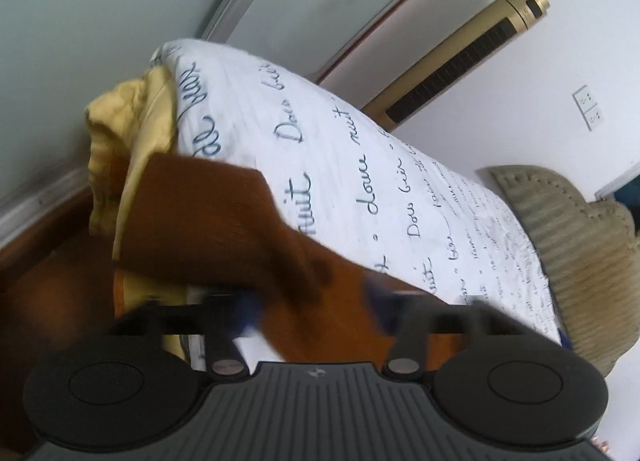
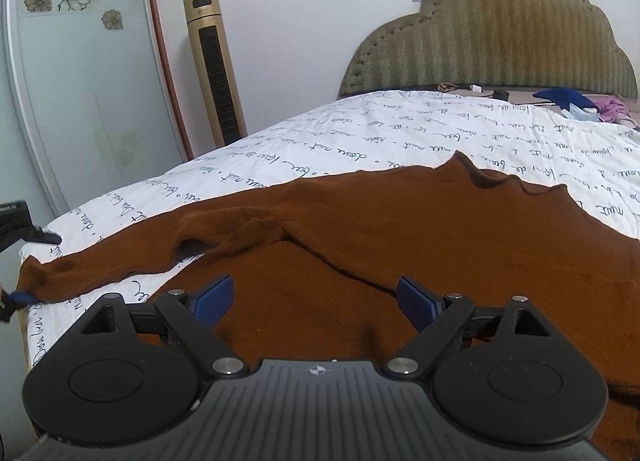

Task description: Fold small clothes

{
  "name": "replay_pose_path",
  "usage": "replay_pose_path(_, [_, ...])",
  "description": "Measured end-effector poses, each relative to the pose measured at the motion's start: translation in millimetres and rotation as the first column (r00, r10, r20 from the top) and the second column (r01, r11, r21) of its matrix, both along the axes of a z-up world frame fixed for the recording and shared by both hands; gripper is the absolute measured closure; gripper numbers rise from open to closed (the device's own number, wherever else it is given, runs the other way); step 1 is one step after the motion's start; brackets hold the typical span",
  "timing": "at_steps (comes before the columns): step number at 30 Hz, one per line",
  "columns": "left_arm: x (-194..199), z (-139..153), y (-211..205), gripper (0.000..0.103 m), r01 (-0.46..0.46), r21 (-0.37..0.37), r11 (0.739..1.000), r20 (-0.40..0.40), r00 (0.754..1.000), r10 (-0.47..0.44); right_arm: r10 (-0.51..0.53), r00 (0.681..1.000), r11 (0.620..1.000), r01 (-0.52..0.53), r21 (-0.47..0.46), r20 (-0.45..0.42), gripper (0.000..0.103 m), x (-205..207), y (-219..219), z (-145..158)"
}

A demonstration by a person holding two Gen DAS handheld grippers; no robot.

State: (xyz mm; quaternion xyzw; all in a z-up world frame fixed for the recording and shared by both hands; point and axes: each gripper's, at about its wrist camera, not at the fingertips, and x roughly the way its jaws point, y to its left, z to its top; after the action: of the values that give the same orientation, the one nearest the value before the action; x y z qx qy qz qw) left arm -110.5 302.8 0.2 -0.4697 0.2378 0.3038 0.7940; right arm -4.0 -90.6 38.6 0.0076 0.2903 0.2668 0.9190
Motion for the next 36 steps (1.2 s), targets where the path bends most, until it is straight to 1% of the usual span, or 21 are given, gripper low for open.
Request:
replay_pose_path(1, [0.6, -1.5, 6.5, 0.08, 0.01, 0.0, 1.0, -0.008, 1.0, -0.01, 0.0, 1.0, 1.0, 0.0, -0.002, 0.0, 0.014, -0.2, -0.2, -0.3])
replay_pose_path(2, [4.1, -2.6, 7.8, 0.088, 0.015, -0.001, 1.0, -0.014, 1.0, -0.015, 0.0, 1.0, 1.0, 0.0, -0.004, 0.0, 0.014, -0.4, -0.4, -0.6])
replay_pose_path(4, [7.3, 0.0, 5.9, 0.09, 0.021, 0.022, 1.0, -0.025, 0.999, -0.02, 0.001, 1.0, 1.0, -0.001, -0.006, 0.001, 0.013, -0.8, -0.7, -1.1])
replay_pose_path(8, [23.6, 21.7, -14.8, 0.09, 0.05, 0.185, 0.981, -0.034, 0.998, -0.044, -0.012, 1.0, 1.0, 0.012, -0.011, -0.006, 0.01, 0.7, -4.2, -2.6])
replay_pose_path(11, [45.9, 41.5, -35.6, 0.09, 0.138, 0.291, 0.947, -0.027, 0.99, -0.136, -0.035, 0.999, 0.999, 0.035, -0.008, -0.017, 0.01, 3.9, -9.6, -4.3])
replay_pose_path(15, [91.4, 63.7, -63.0, 0.09, 0.259, 0.335, 0.906, -0.006, 0.962, -0.273, -0.074, 0.997, 0.997, 0.074, 0.006, -0.016, 0.01, 5.2, -21.0, -3.5])
replay_pose_path(17, [117.7, 75.7, -83.2, 0.09, 0.315, 0.383, 0.868, -0.01, 0.941, -0.338, -0.102, 0.995, 0.995, 0.102, 0.011, -0.009, 0.01, 4.0, -29.4, -1.9])
replay_pose_path(19, [143.5, 86.2, -112.1, 0.09, 0.392, 0.445, 0.806, -0.041, 0.907, -0.419, -0.136, 0.991, 0.991, 0.136, 0.015, -0.001, 0.01, 2.3, -40.3, -0.5])
replay_pose_path(21, [168.9, 91.9, -149.5, 0.09, 0.495, 0.501, 0.71, -0.115, 0.851, -0.512, -0.177, 0.984, 0.984, 0.177, 0.021, 0.002, 0.009, 0.9, -52.3, 0.9])
replay_pose_path(22, [179.6, 90.9, -170.3, 0.09, 0.555, 0.512, 0.656, -0.151, 0.81, -0.567, -0.201, 0.98, 0.979, 0.201, 0.028, 0.001, 0.009, 0.8, -59.5, 1.3])
replay_pose_path(23, [183.2, 87.4, -186.3, 0.09, 0.599, 0.506, 0.621, -0.169, 0.775, -0.609, -0.223, 0.975, 0.974, 0.223, 0.035, 0.0, 0.009, 0.5, -66.3, 1.5])
replay_pose_path(25, [194.7, 74.5, -220.2, 0.09, 0.712, 0.466, 0.526, -0.214, 0.667, -0.714, -0.272, 0.962, 0.961, 0.272, 0.049, 0.0, 0.009, -0.1, -80.6, 2.0])
replay_pose_path(28, [210.7, 48.5, -268.9, 0.09, 0.865, 0.362, 0.348, -0.298, 0.461, -0.836, -0.343, 0.939, 0.937, 0.343, 0.068, -0.009, 0.009, 0.2, -102.5, 1.4])
replay_pose_path(29, [213.4, 37.7, -282.0, 0.088, 0.901, 0.315, 0.297, -0.31, 0.394, -0.865, -0.365, 0.931, 0.927, 0.365, 0.082, -0.018, 0.009, 0.6, -111.2, 0.2])
replay_pose_path(30, [212.9, 26.3, -292.8, 0.083, 0.928, 0.275, 0.252, -0.321, 0.336, -0.886, -0.38, 0.925, 0.92, 0.381, 0.097, -0.029, 0.009, 1.1, -118.2, -0.5])
replay_pose_path(31, [211.7, 16.1, -300.8, 0.078, 0.945, 0.248, 0.215, -0.33, 0.291, -0.898, -0.391, 0.92, 0.913, 0.393, 0.111, -0.04, 0.009, 1.8, -124.3, -2.0])
replay_pose_path(32, [207.8, 9.0, -310.9, 0.067, 0.957, 0.232, 0.174, -0.341, 0.248, -0.907, -0.404, 0.913, 0.905, 0.407, 0.125, -0.051, 0.009, 2.5, -130.7, -3.3])
replay_pose_path(33, [200.7, 5.9, -318.5, 0.05, 0.959, 0.243, 0.144, -0.354, 0.226, -0.908, -0.415, 0.908, 0.898, 0.419, 0.133, -0.058, 0.009, 2.6, -135.1, -4.7])
replay_pose_path(34, [192.2, 4.1, -321.0, 0.04, 0.956, 0.268, 0.115, -0.365, 0.212, -0.907, -0.427, 0.902, 0.892, 0.432, 0.136, -0.062, 0.009, 3.9, -139.1, -5.8])
replay_pose_path(35, [182.6, 6.5, -325.9, 0.026, 0.953, 0.292, 0.084, -0.377, 0.195, -0.905, -0.436, 0.898, 0.888, 0.44, 0.135, -0.061, 0.009, 4.4, -141.8, -6.6])
replay_pose_path(36, [175.6, 10.1, -328.1, 0.024, 0.947, 0.316, 0.058, -0.384, 0.184, -0.905, -0.445, 0.894, 0.884, 0.449, 0.134, -0.059, 0.009, 4.8, -143.6, -7.4])
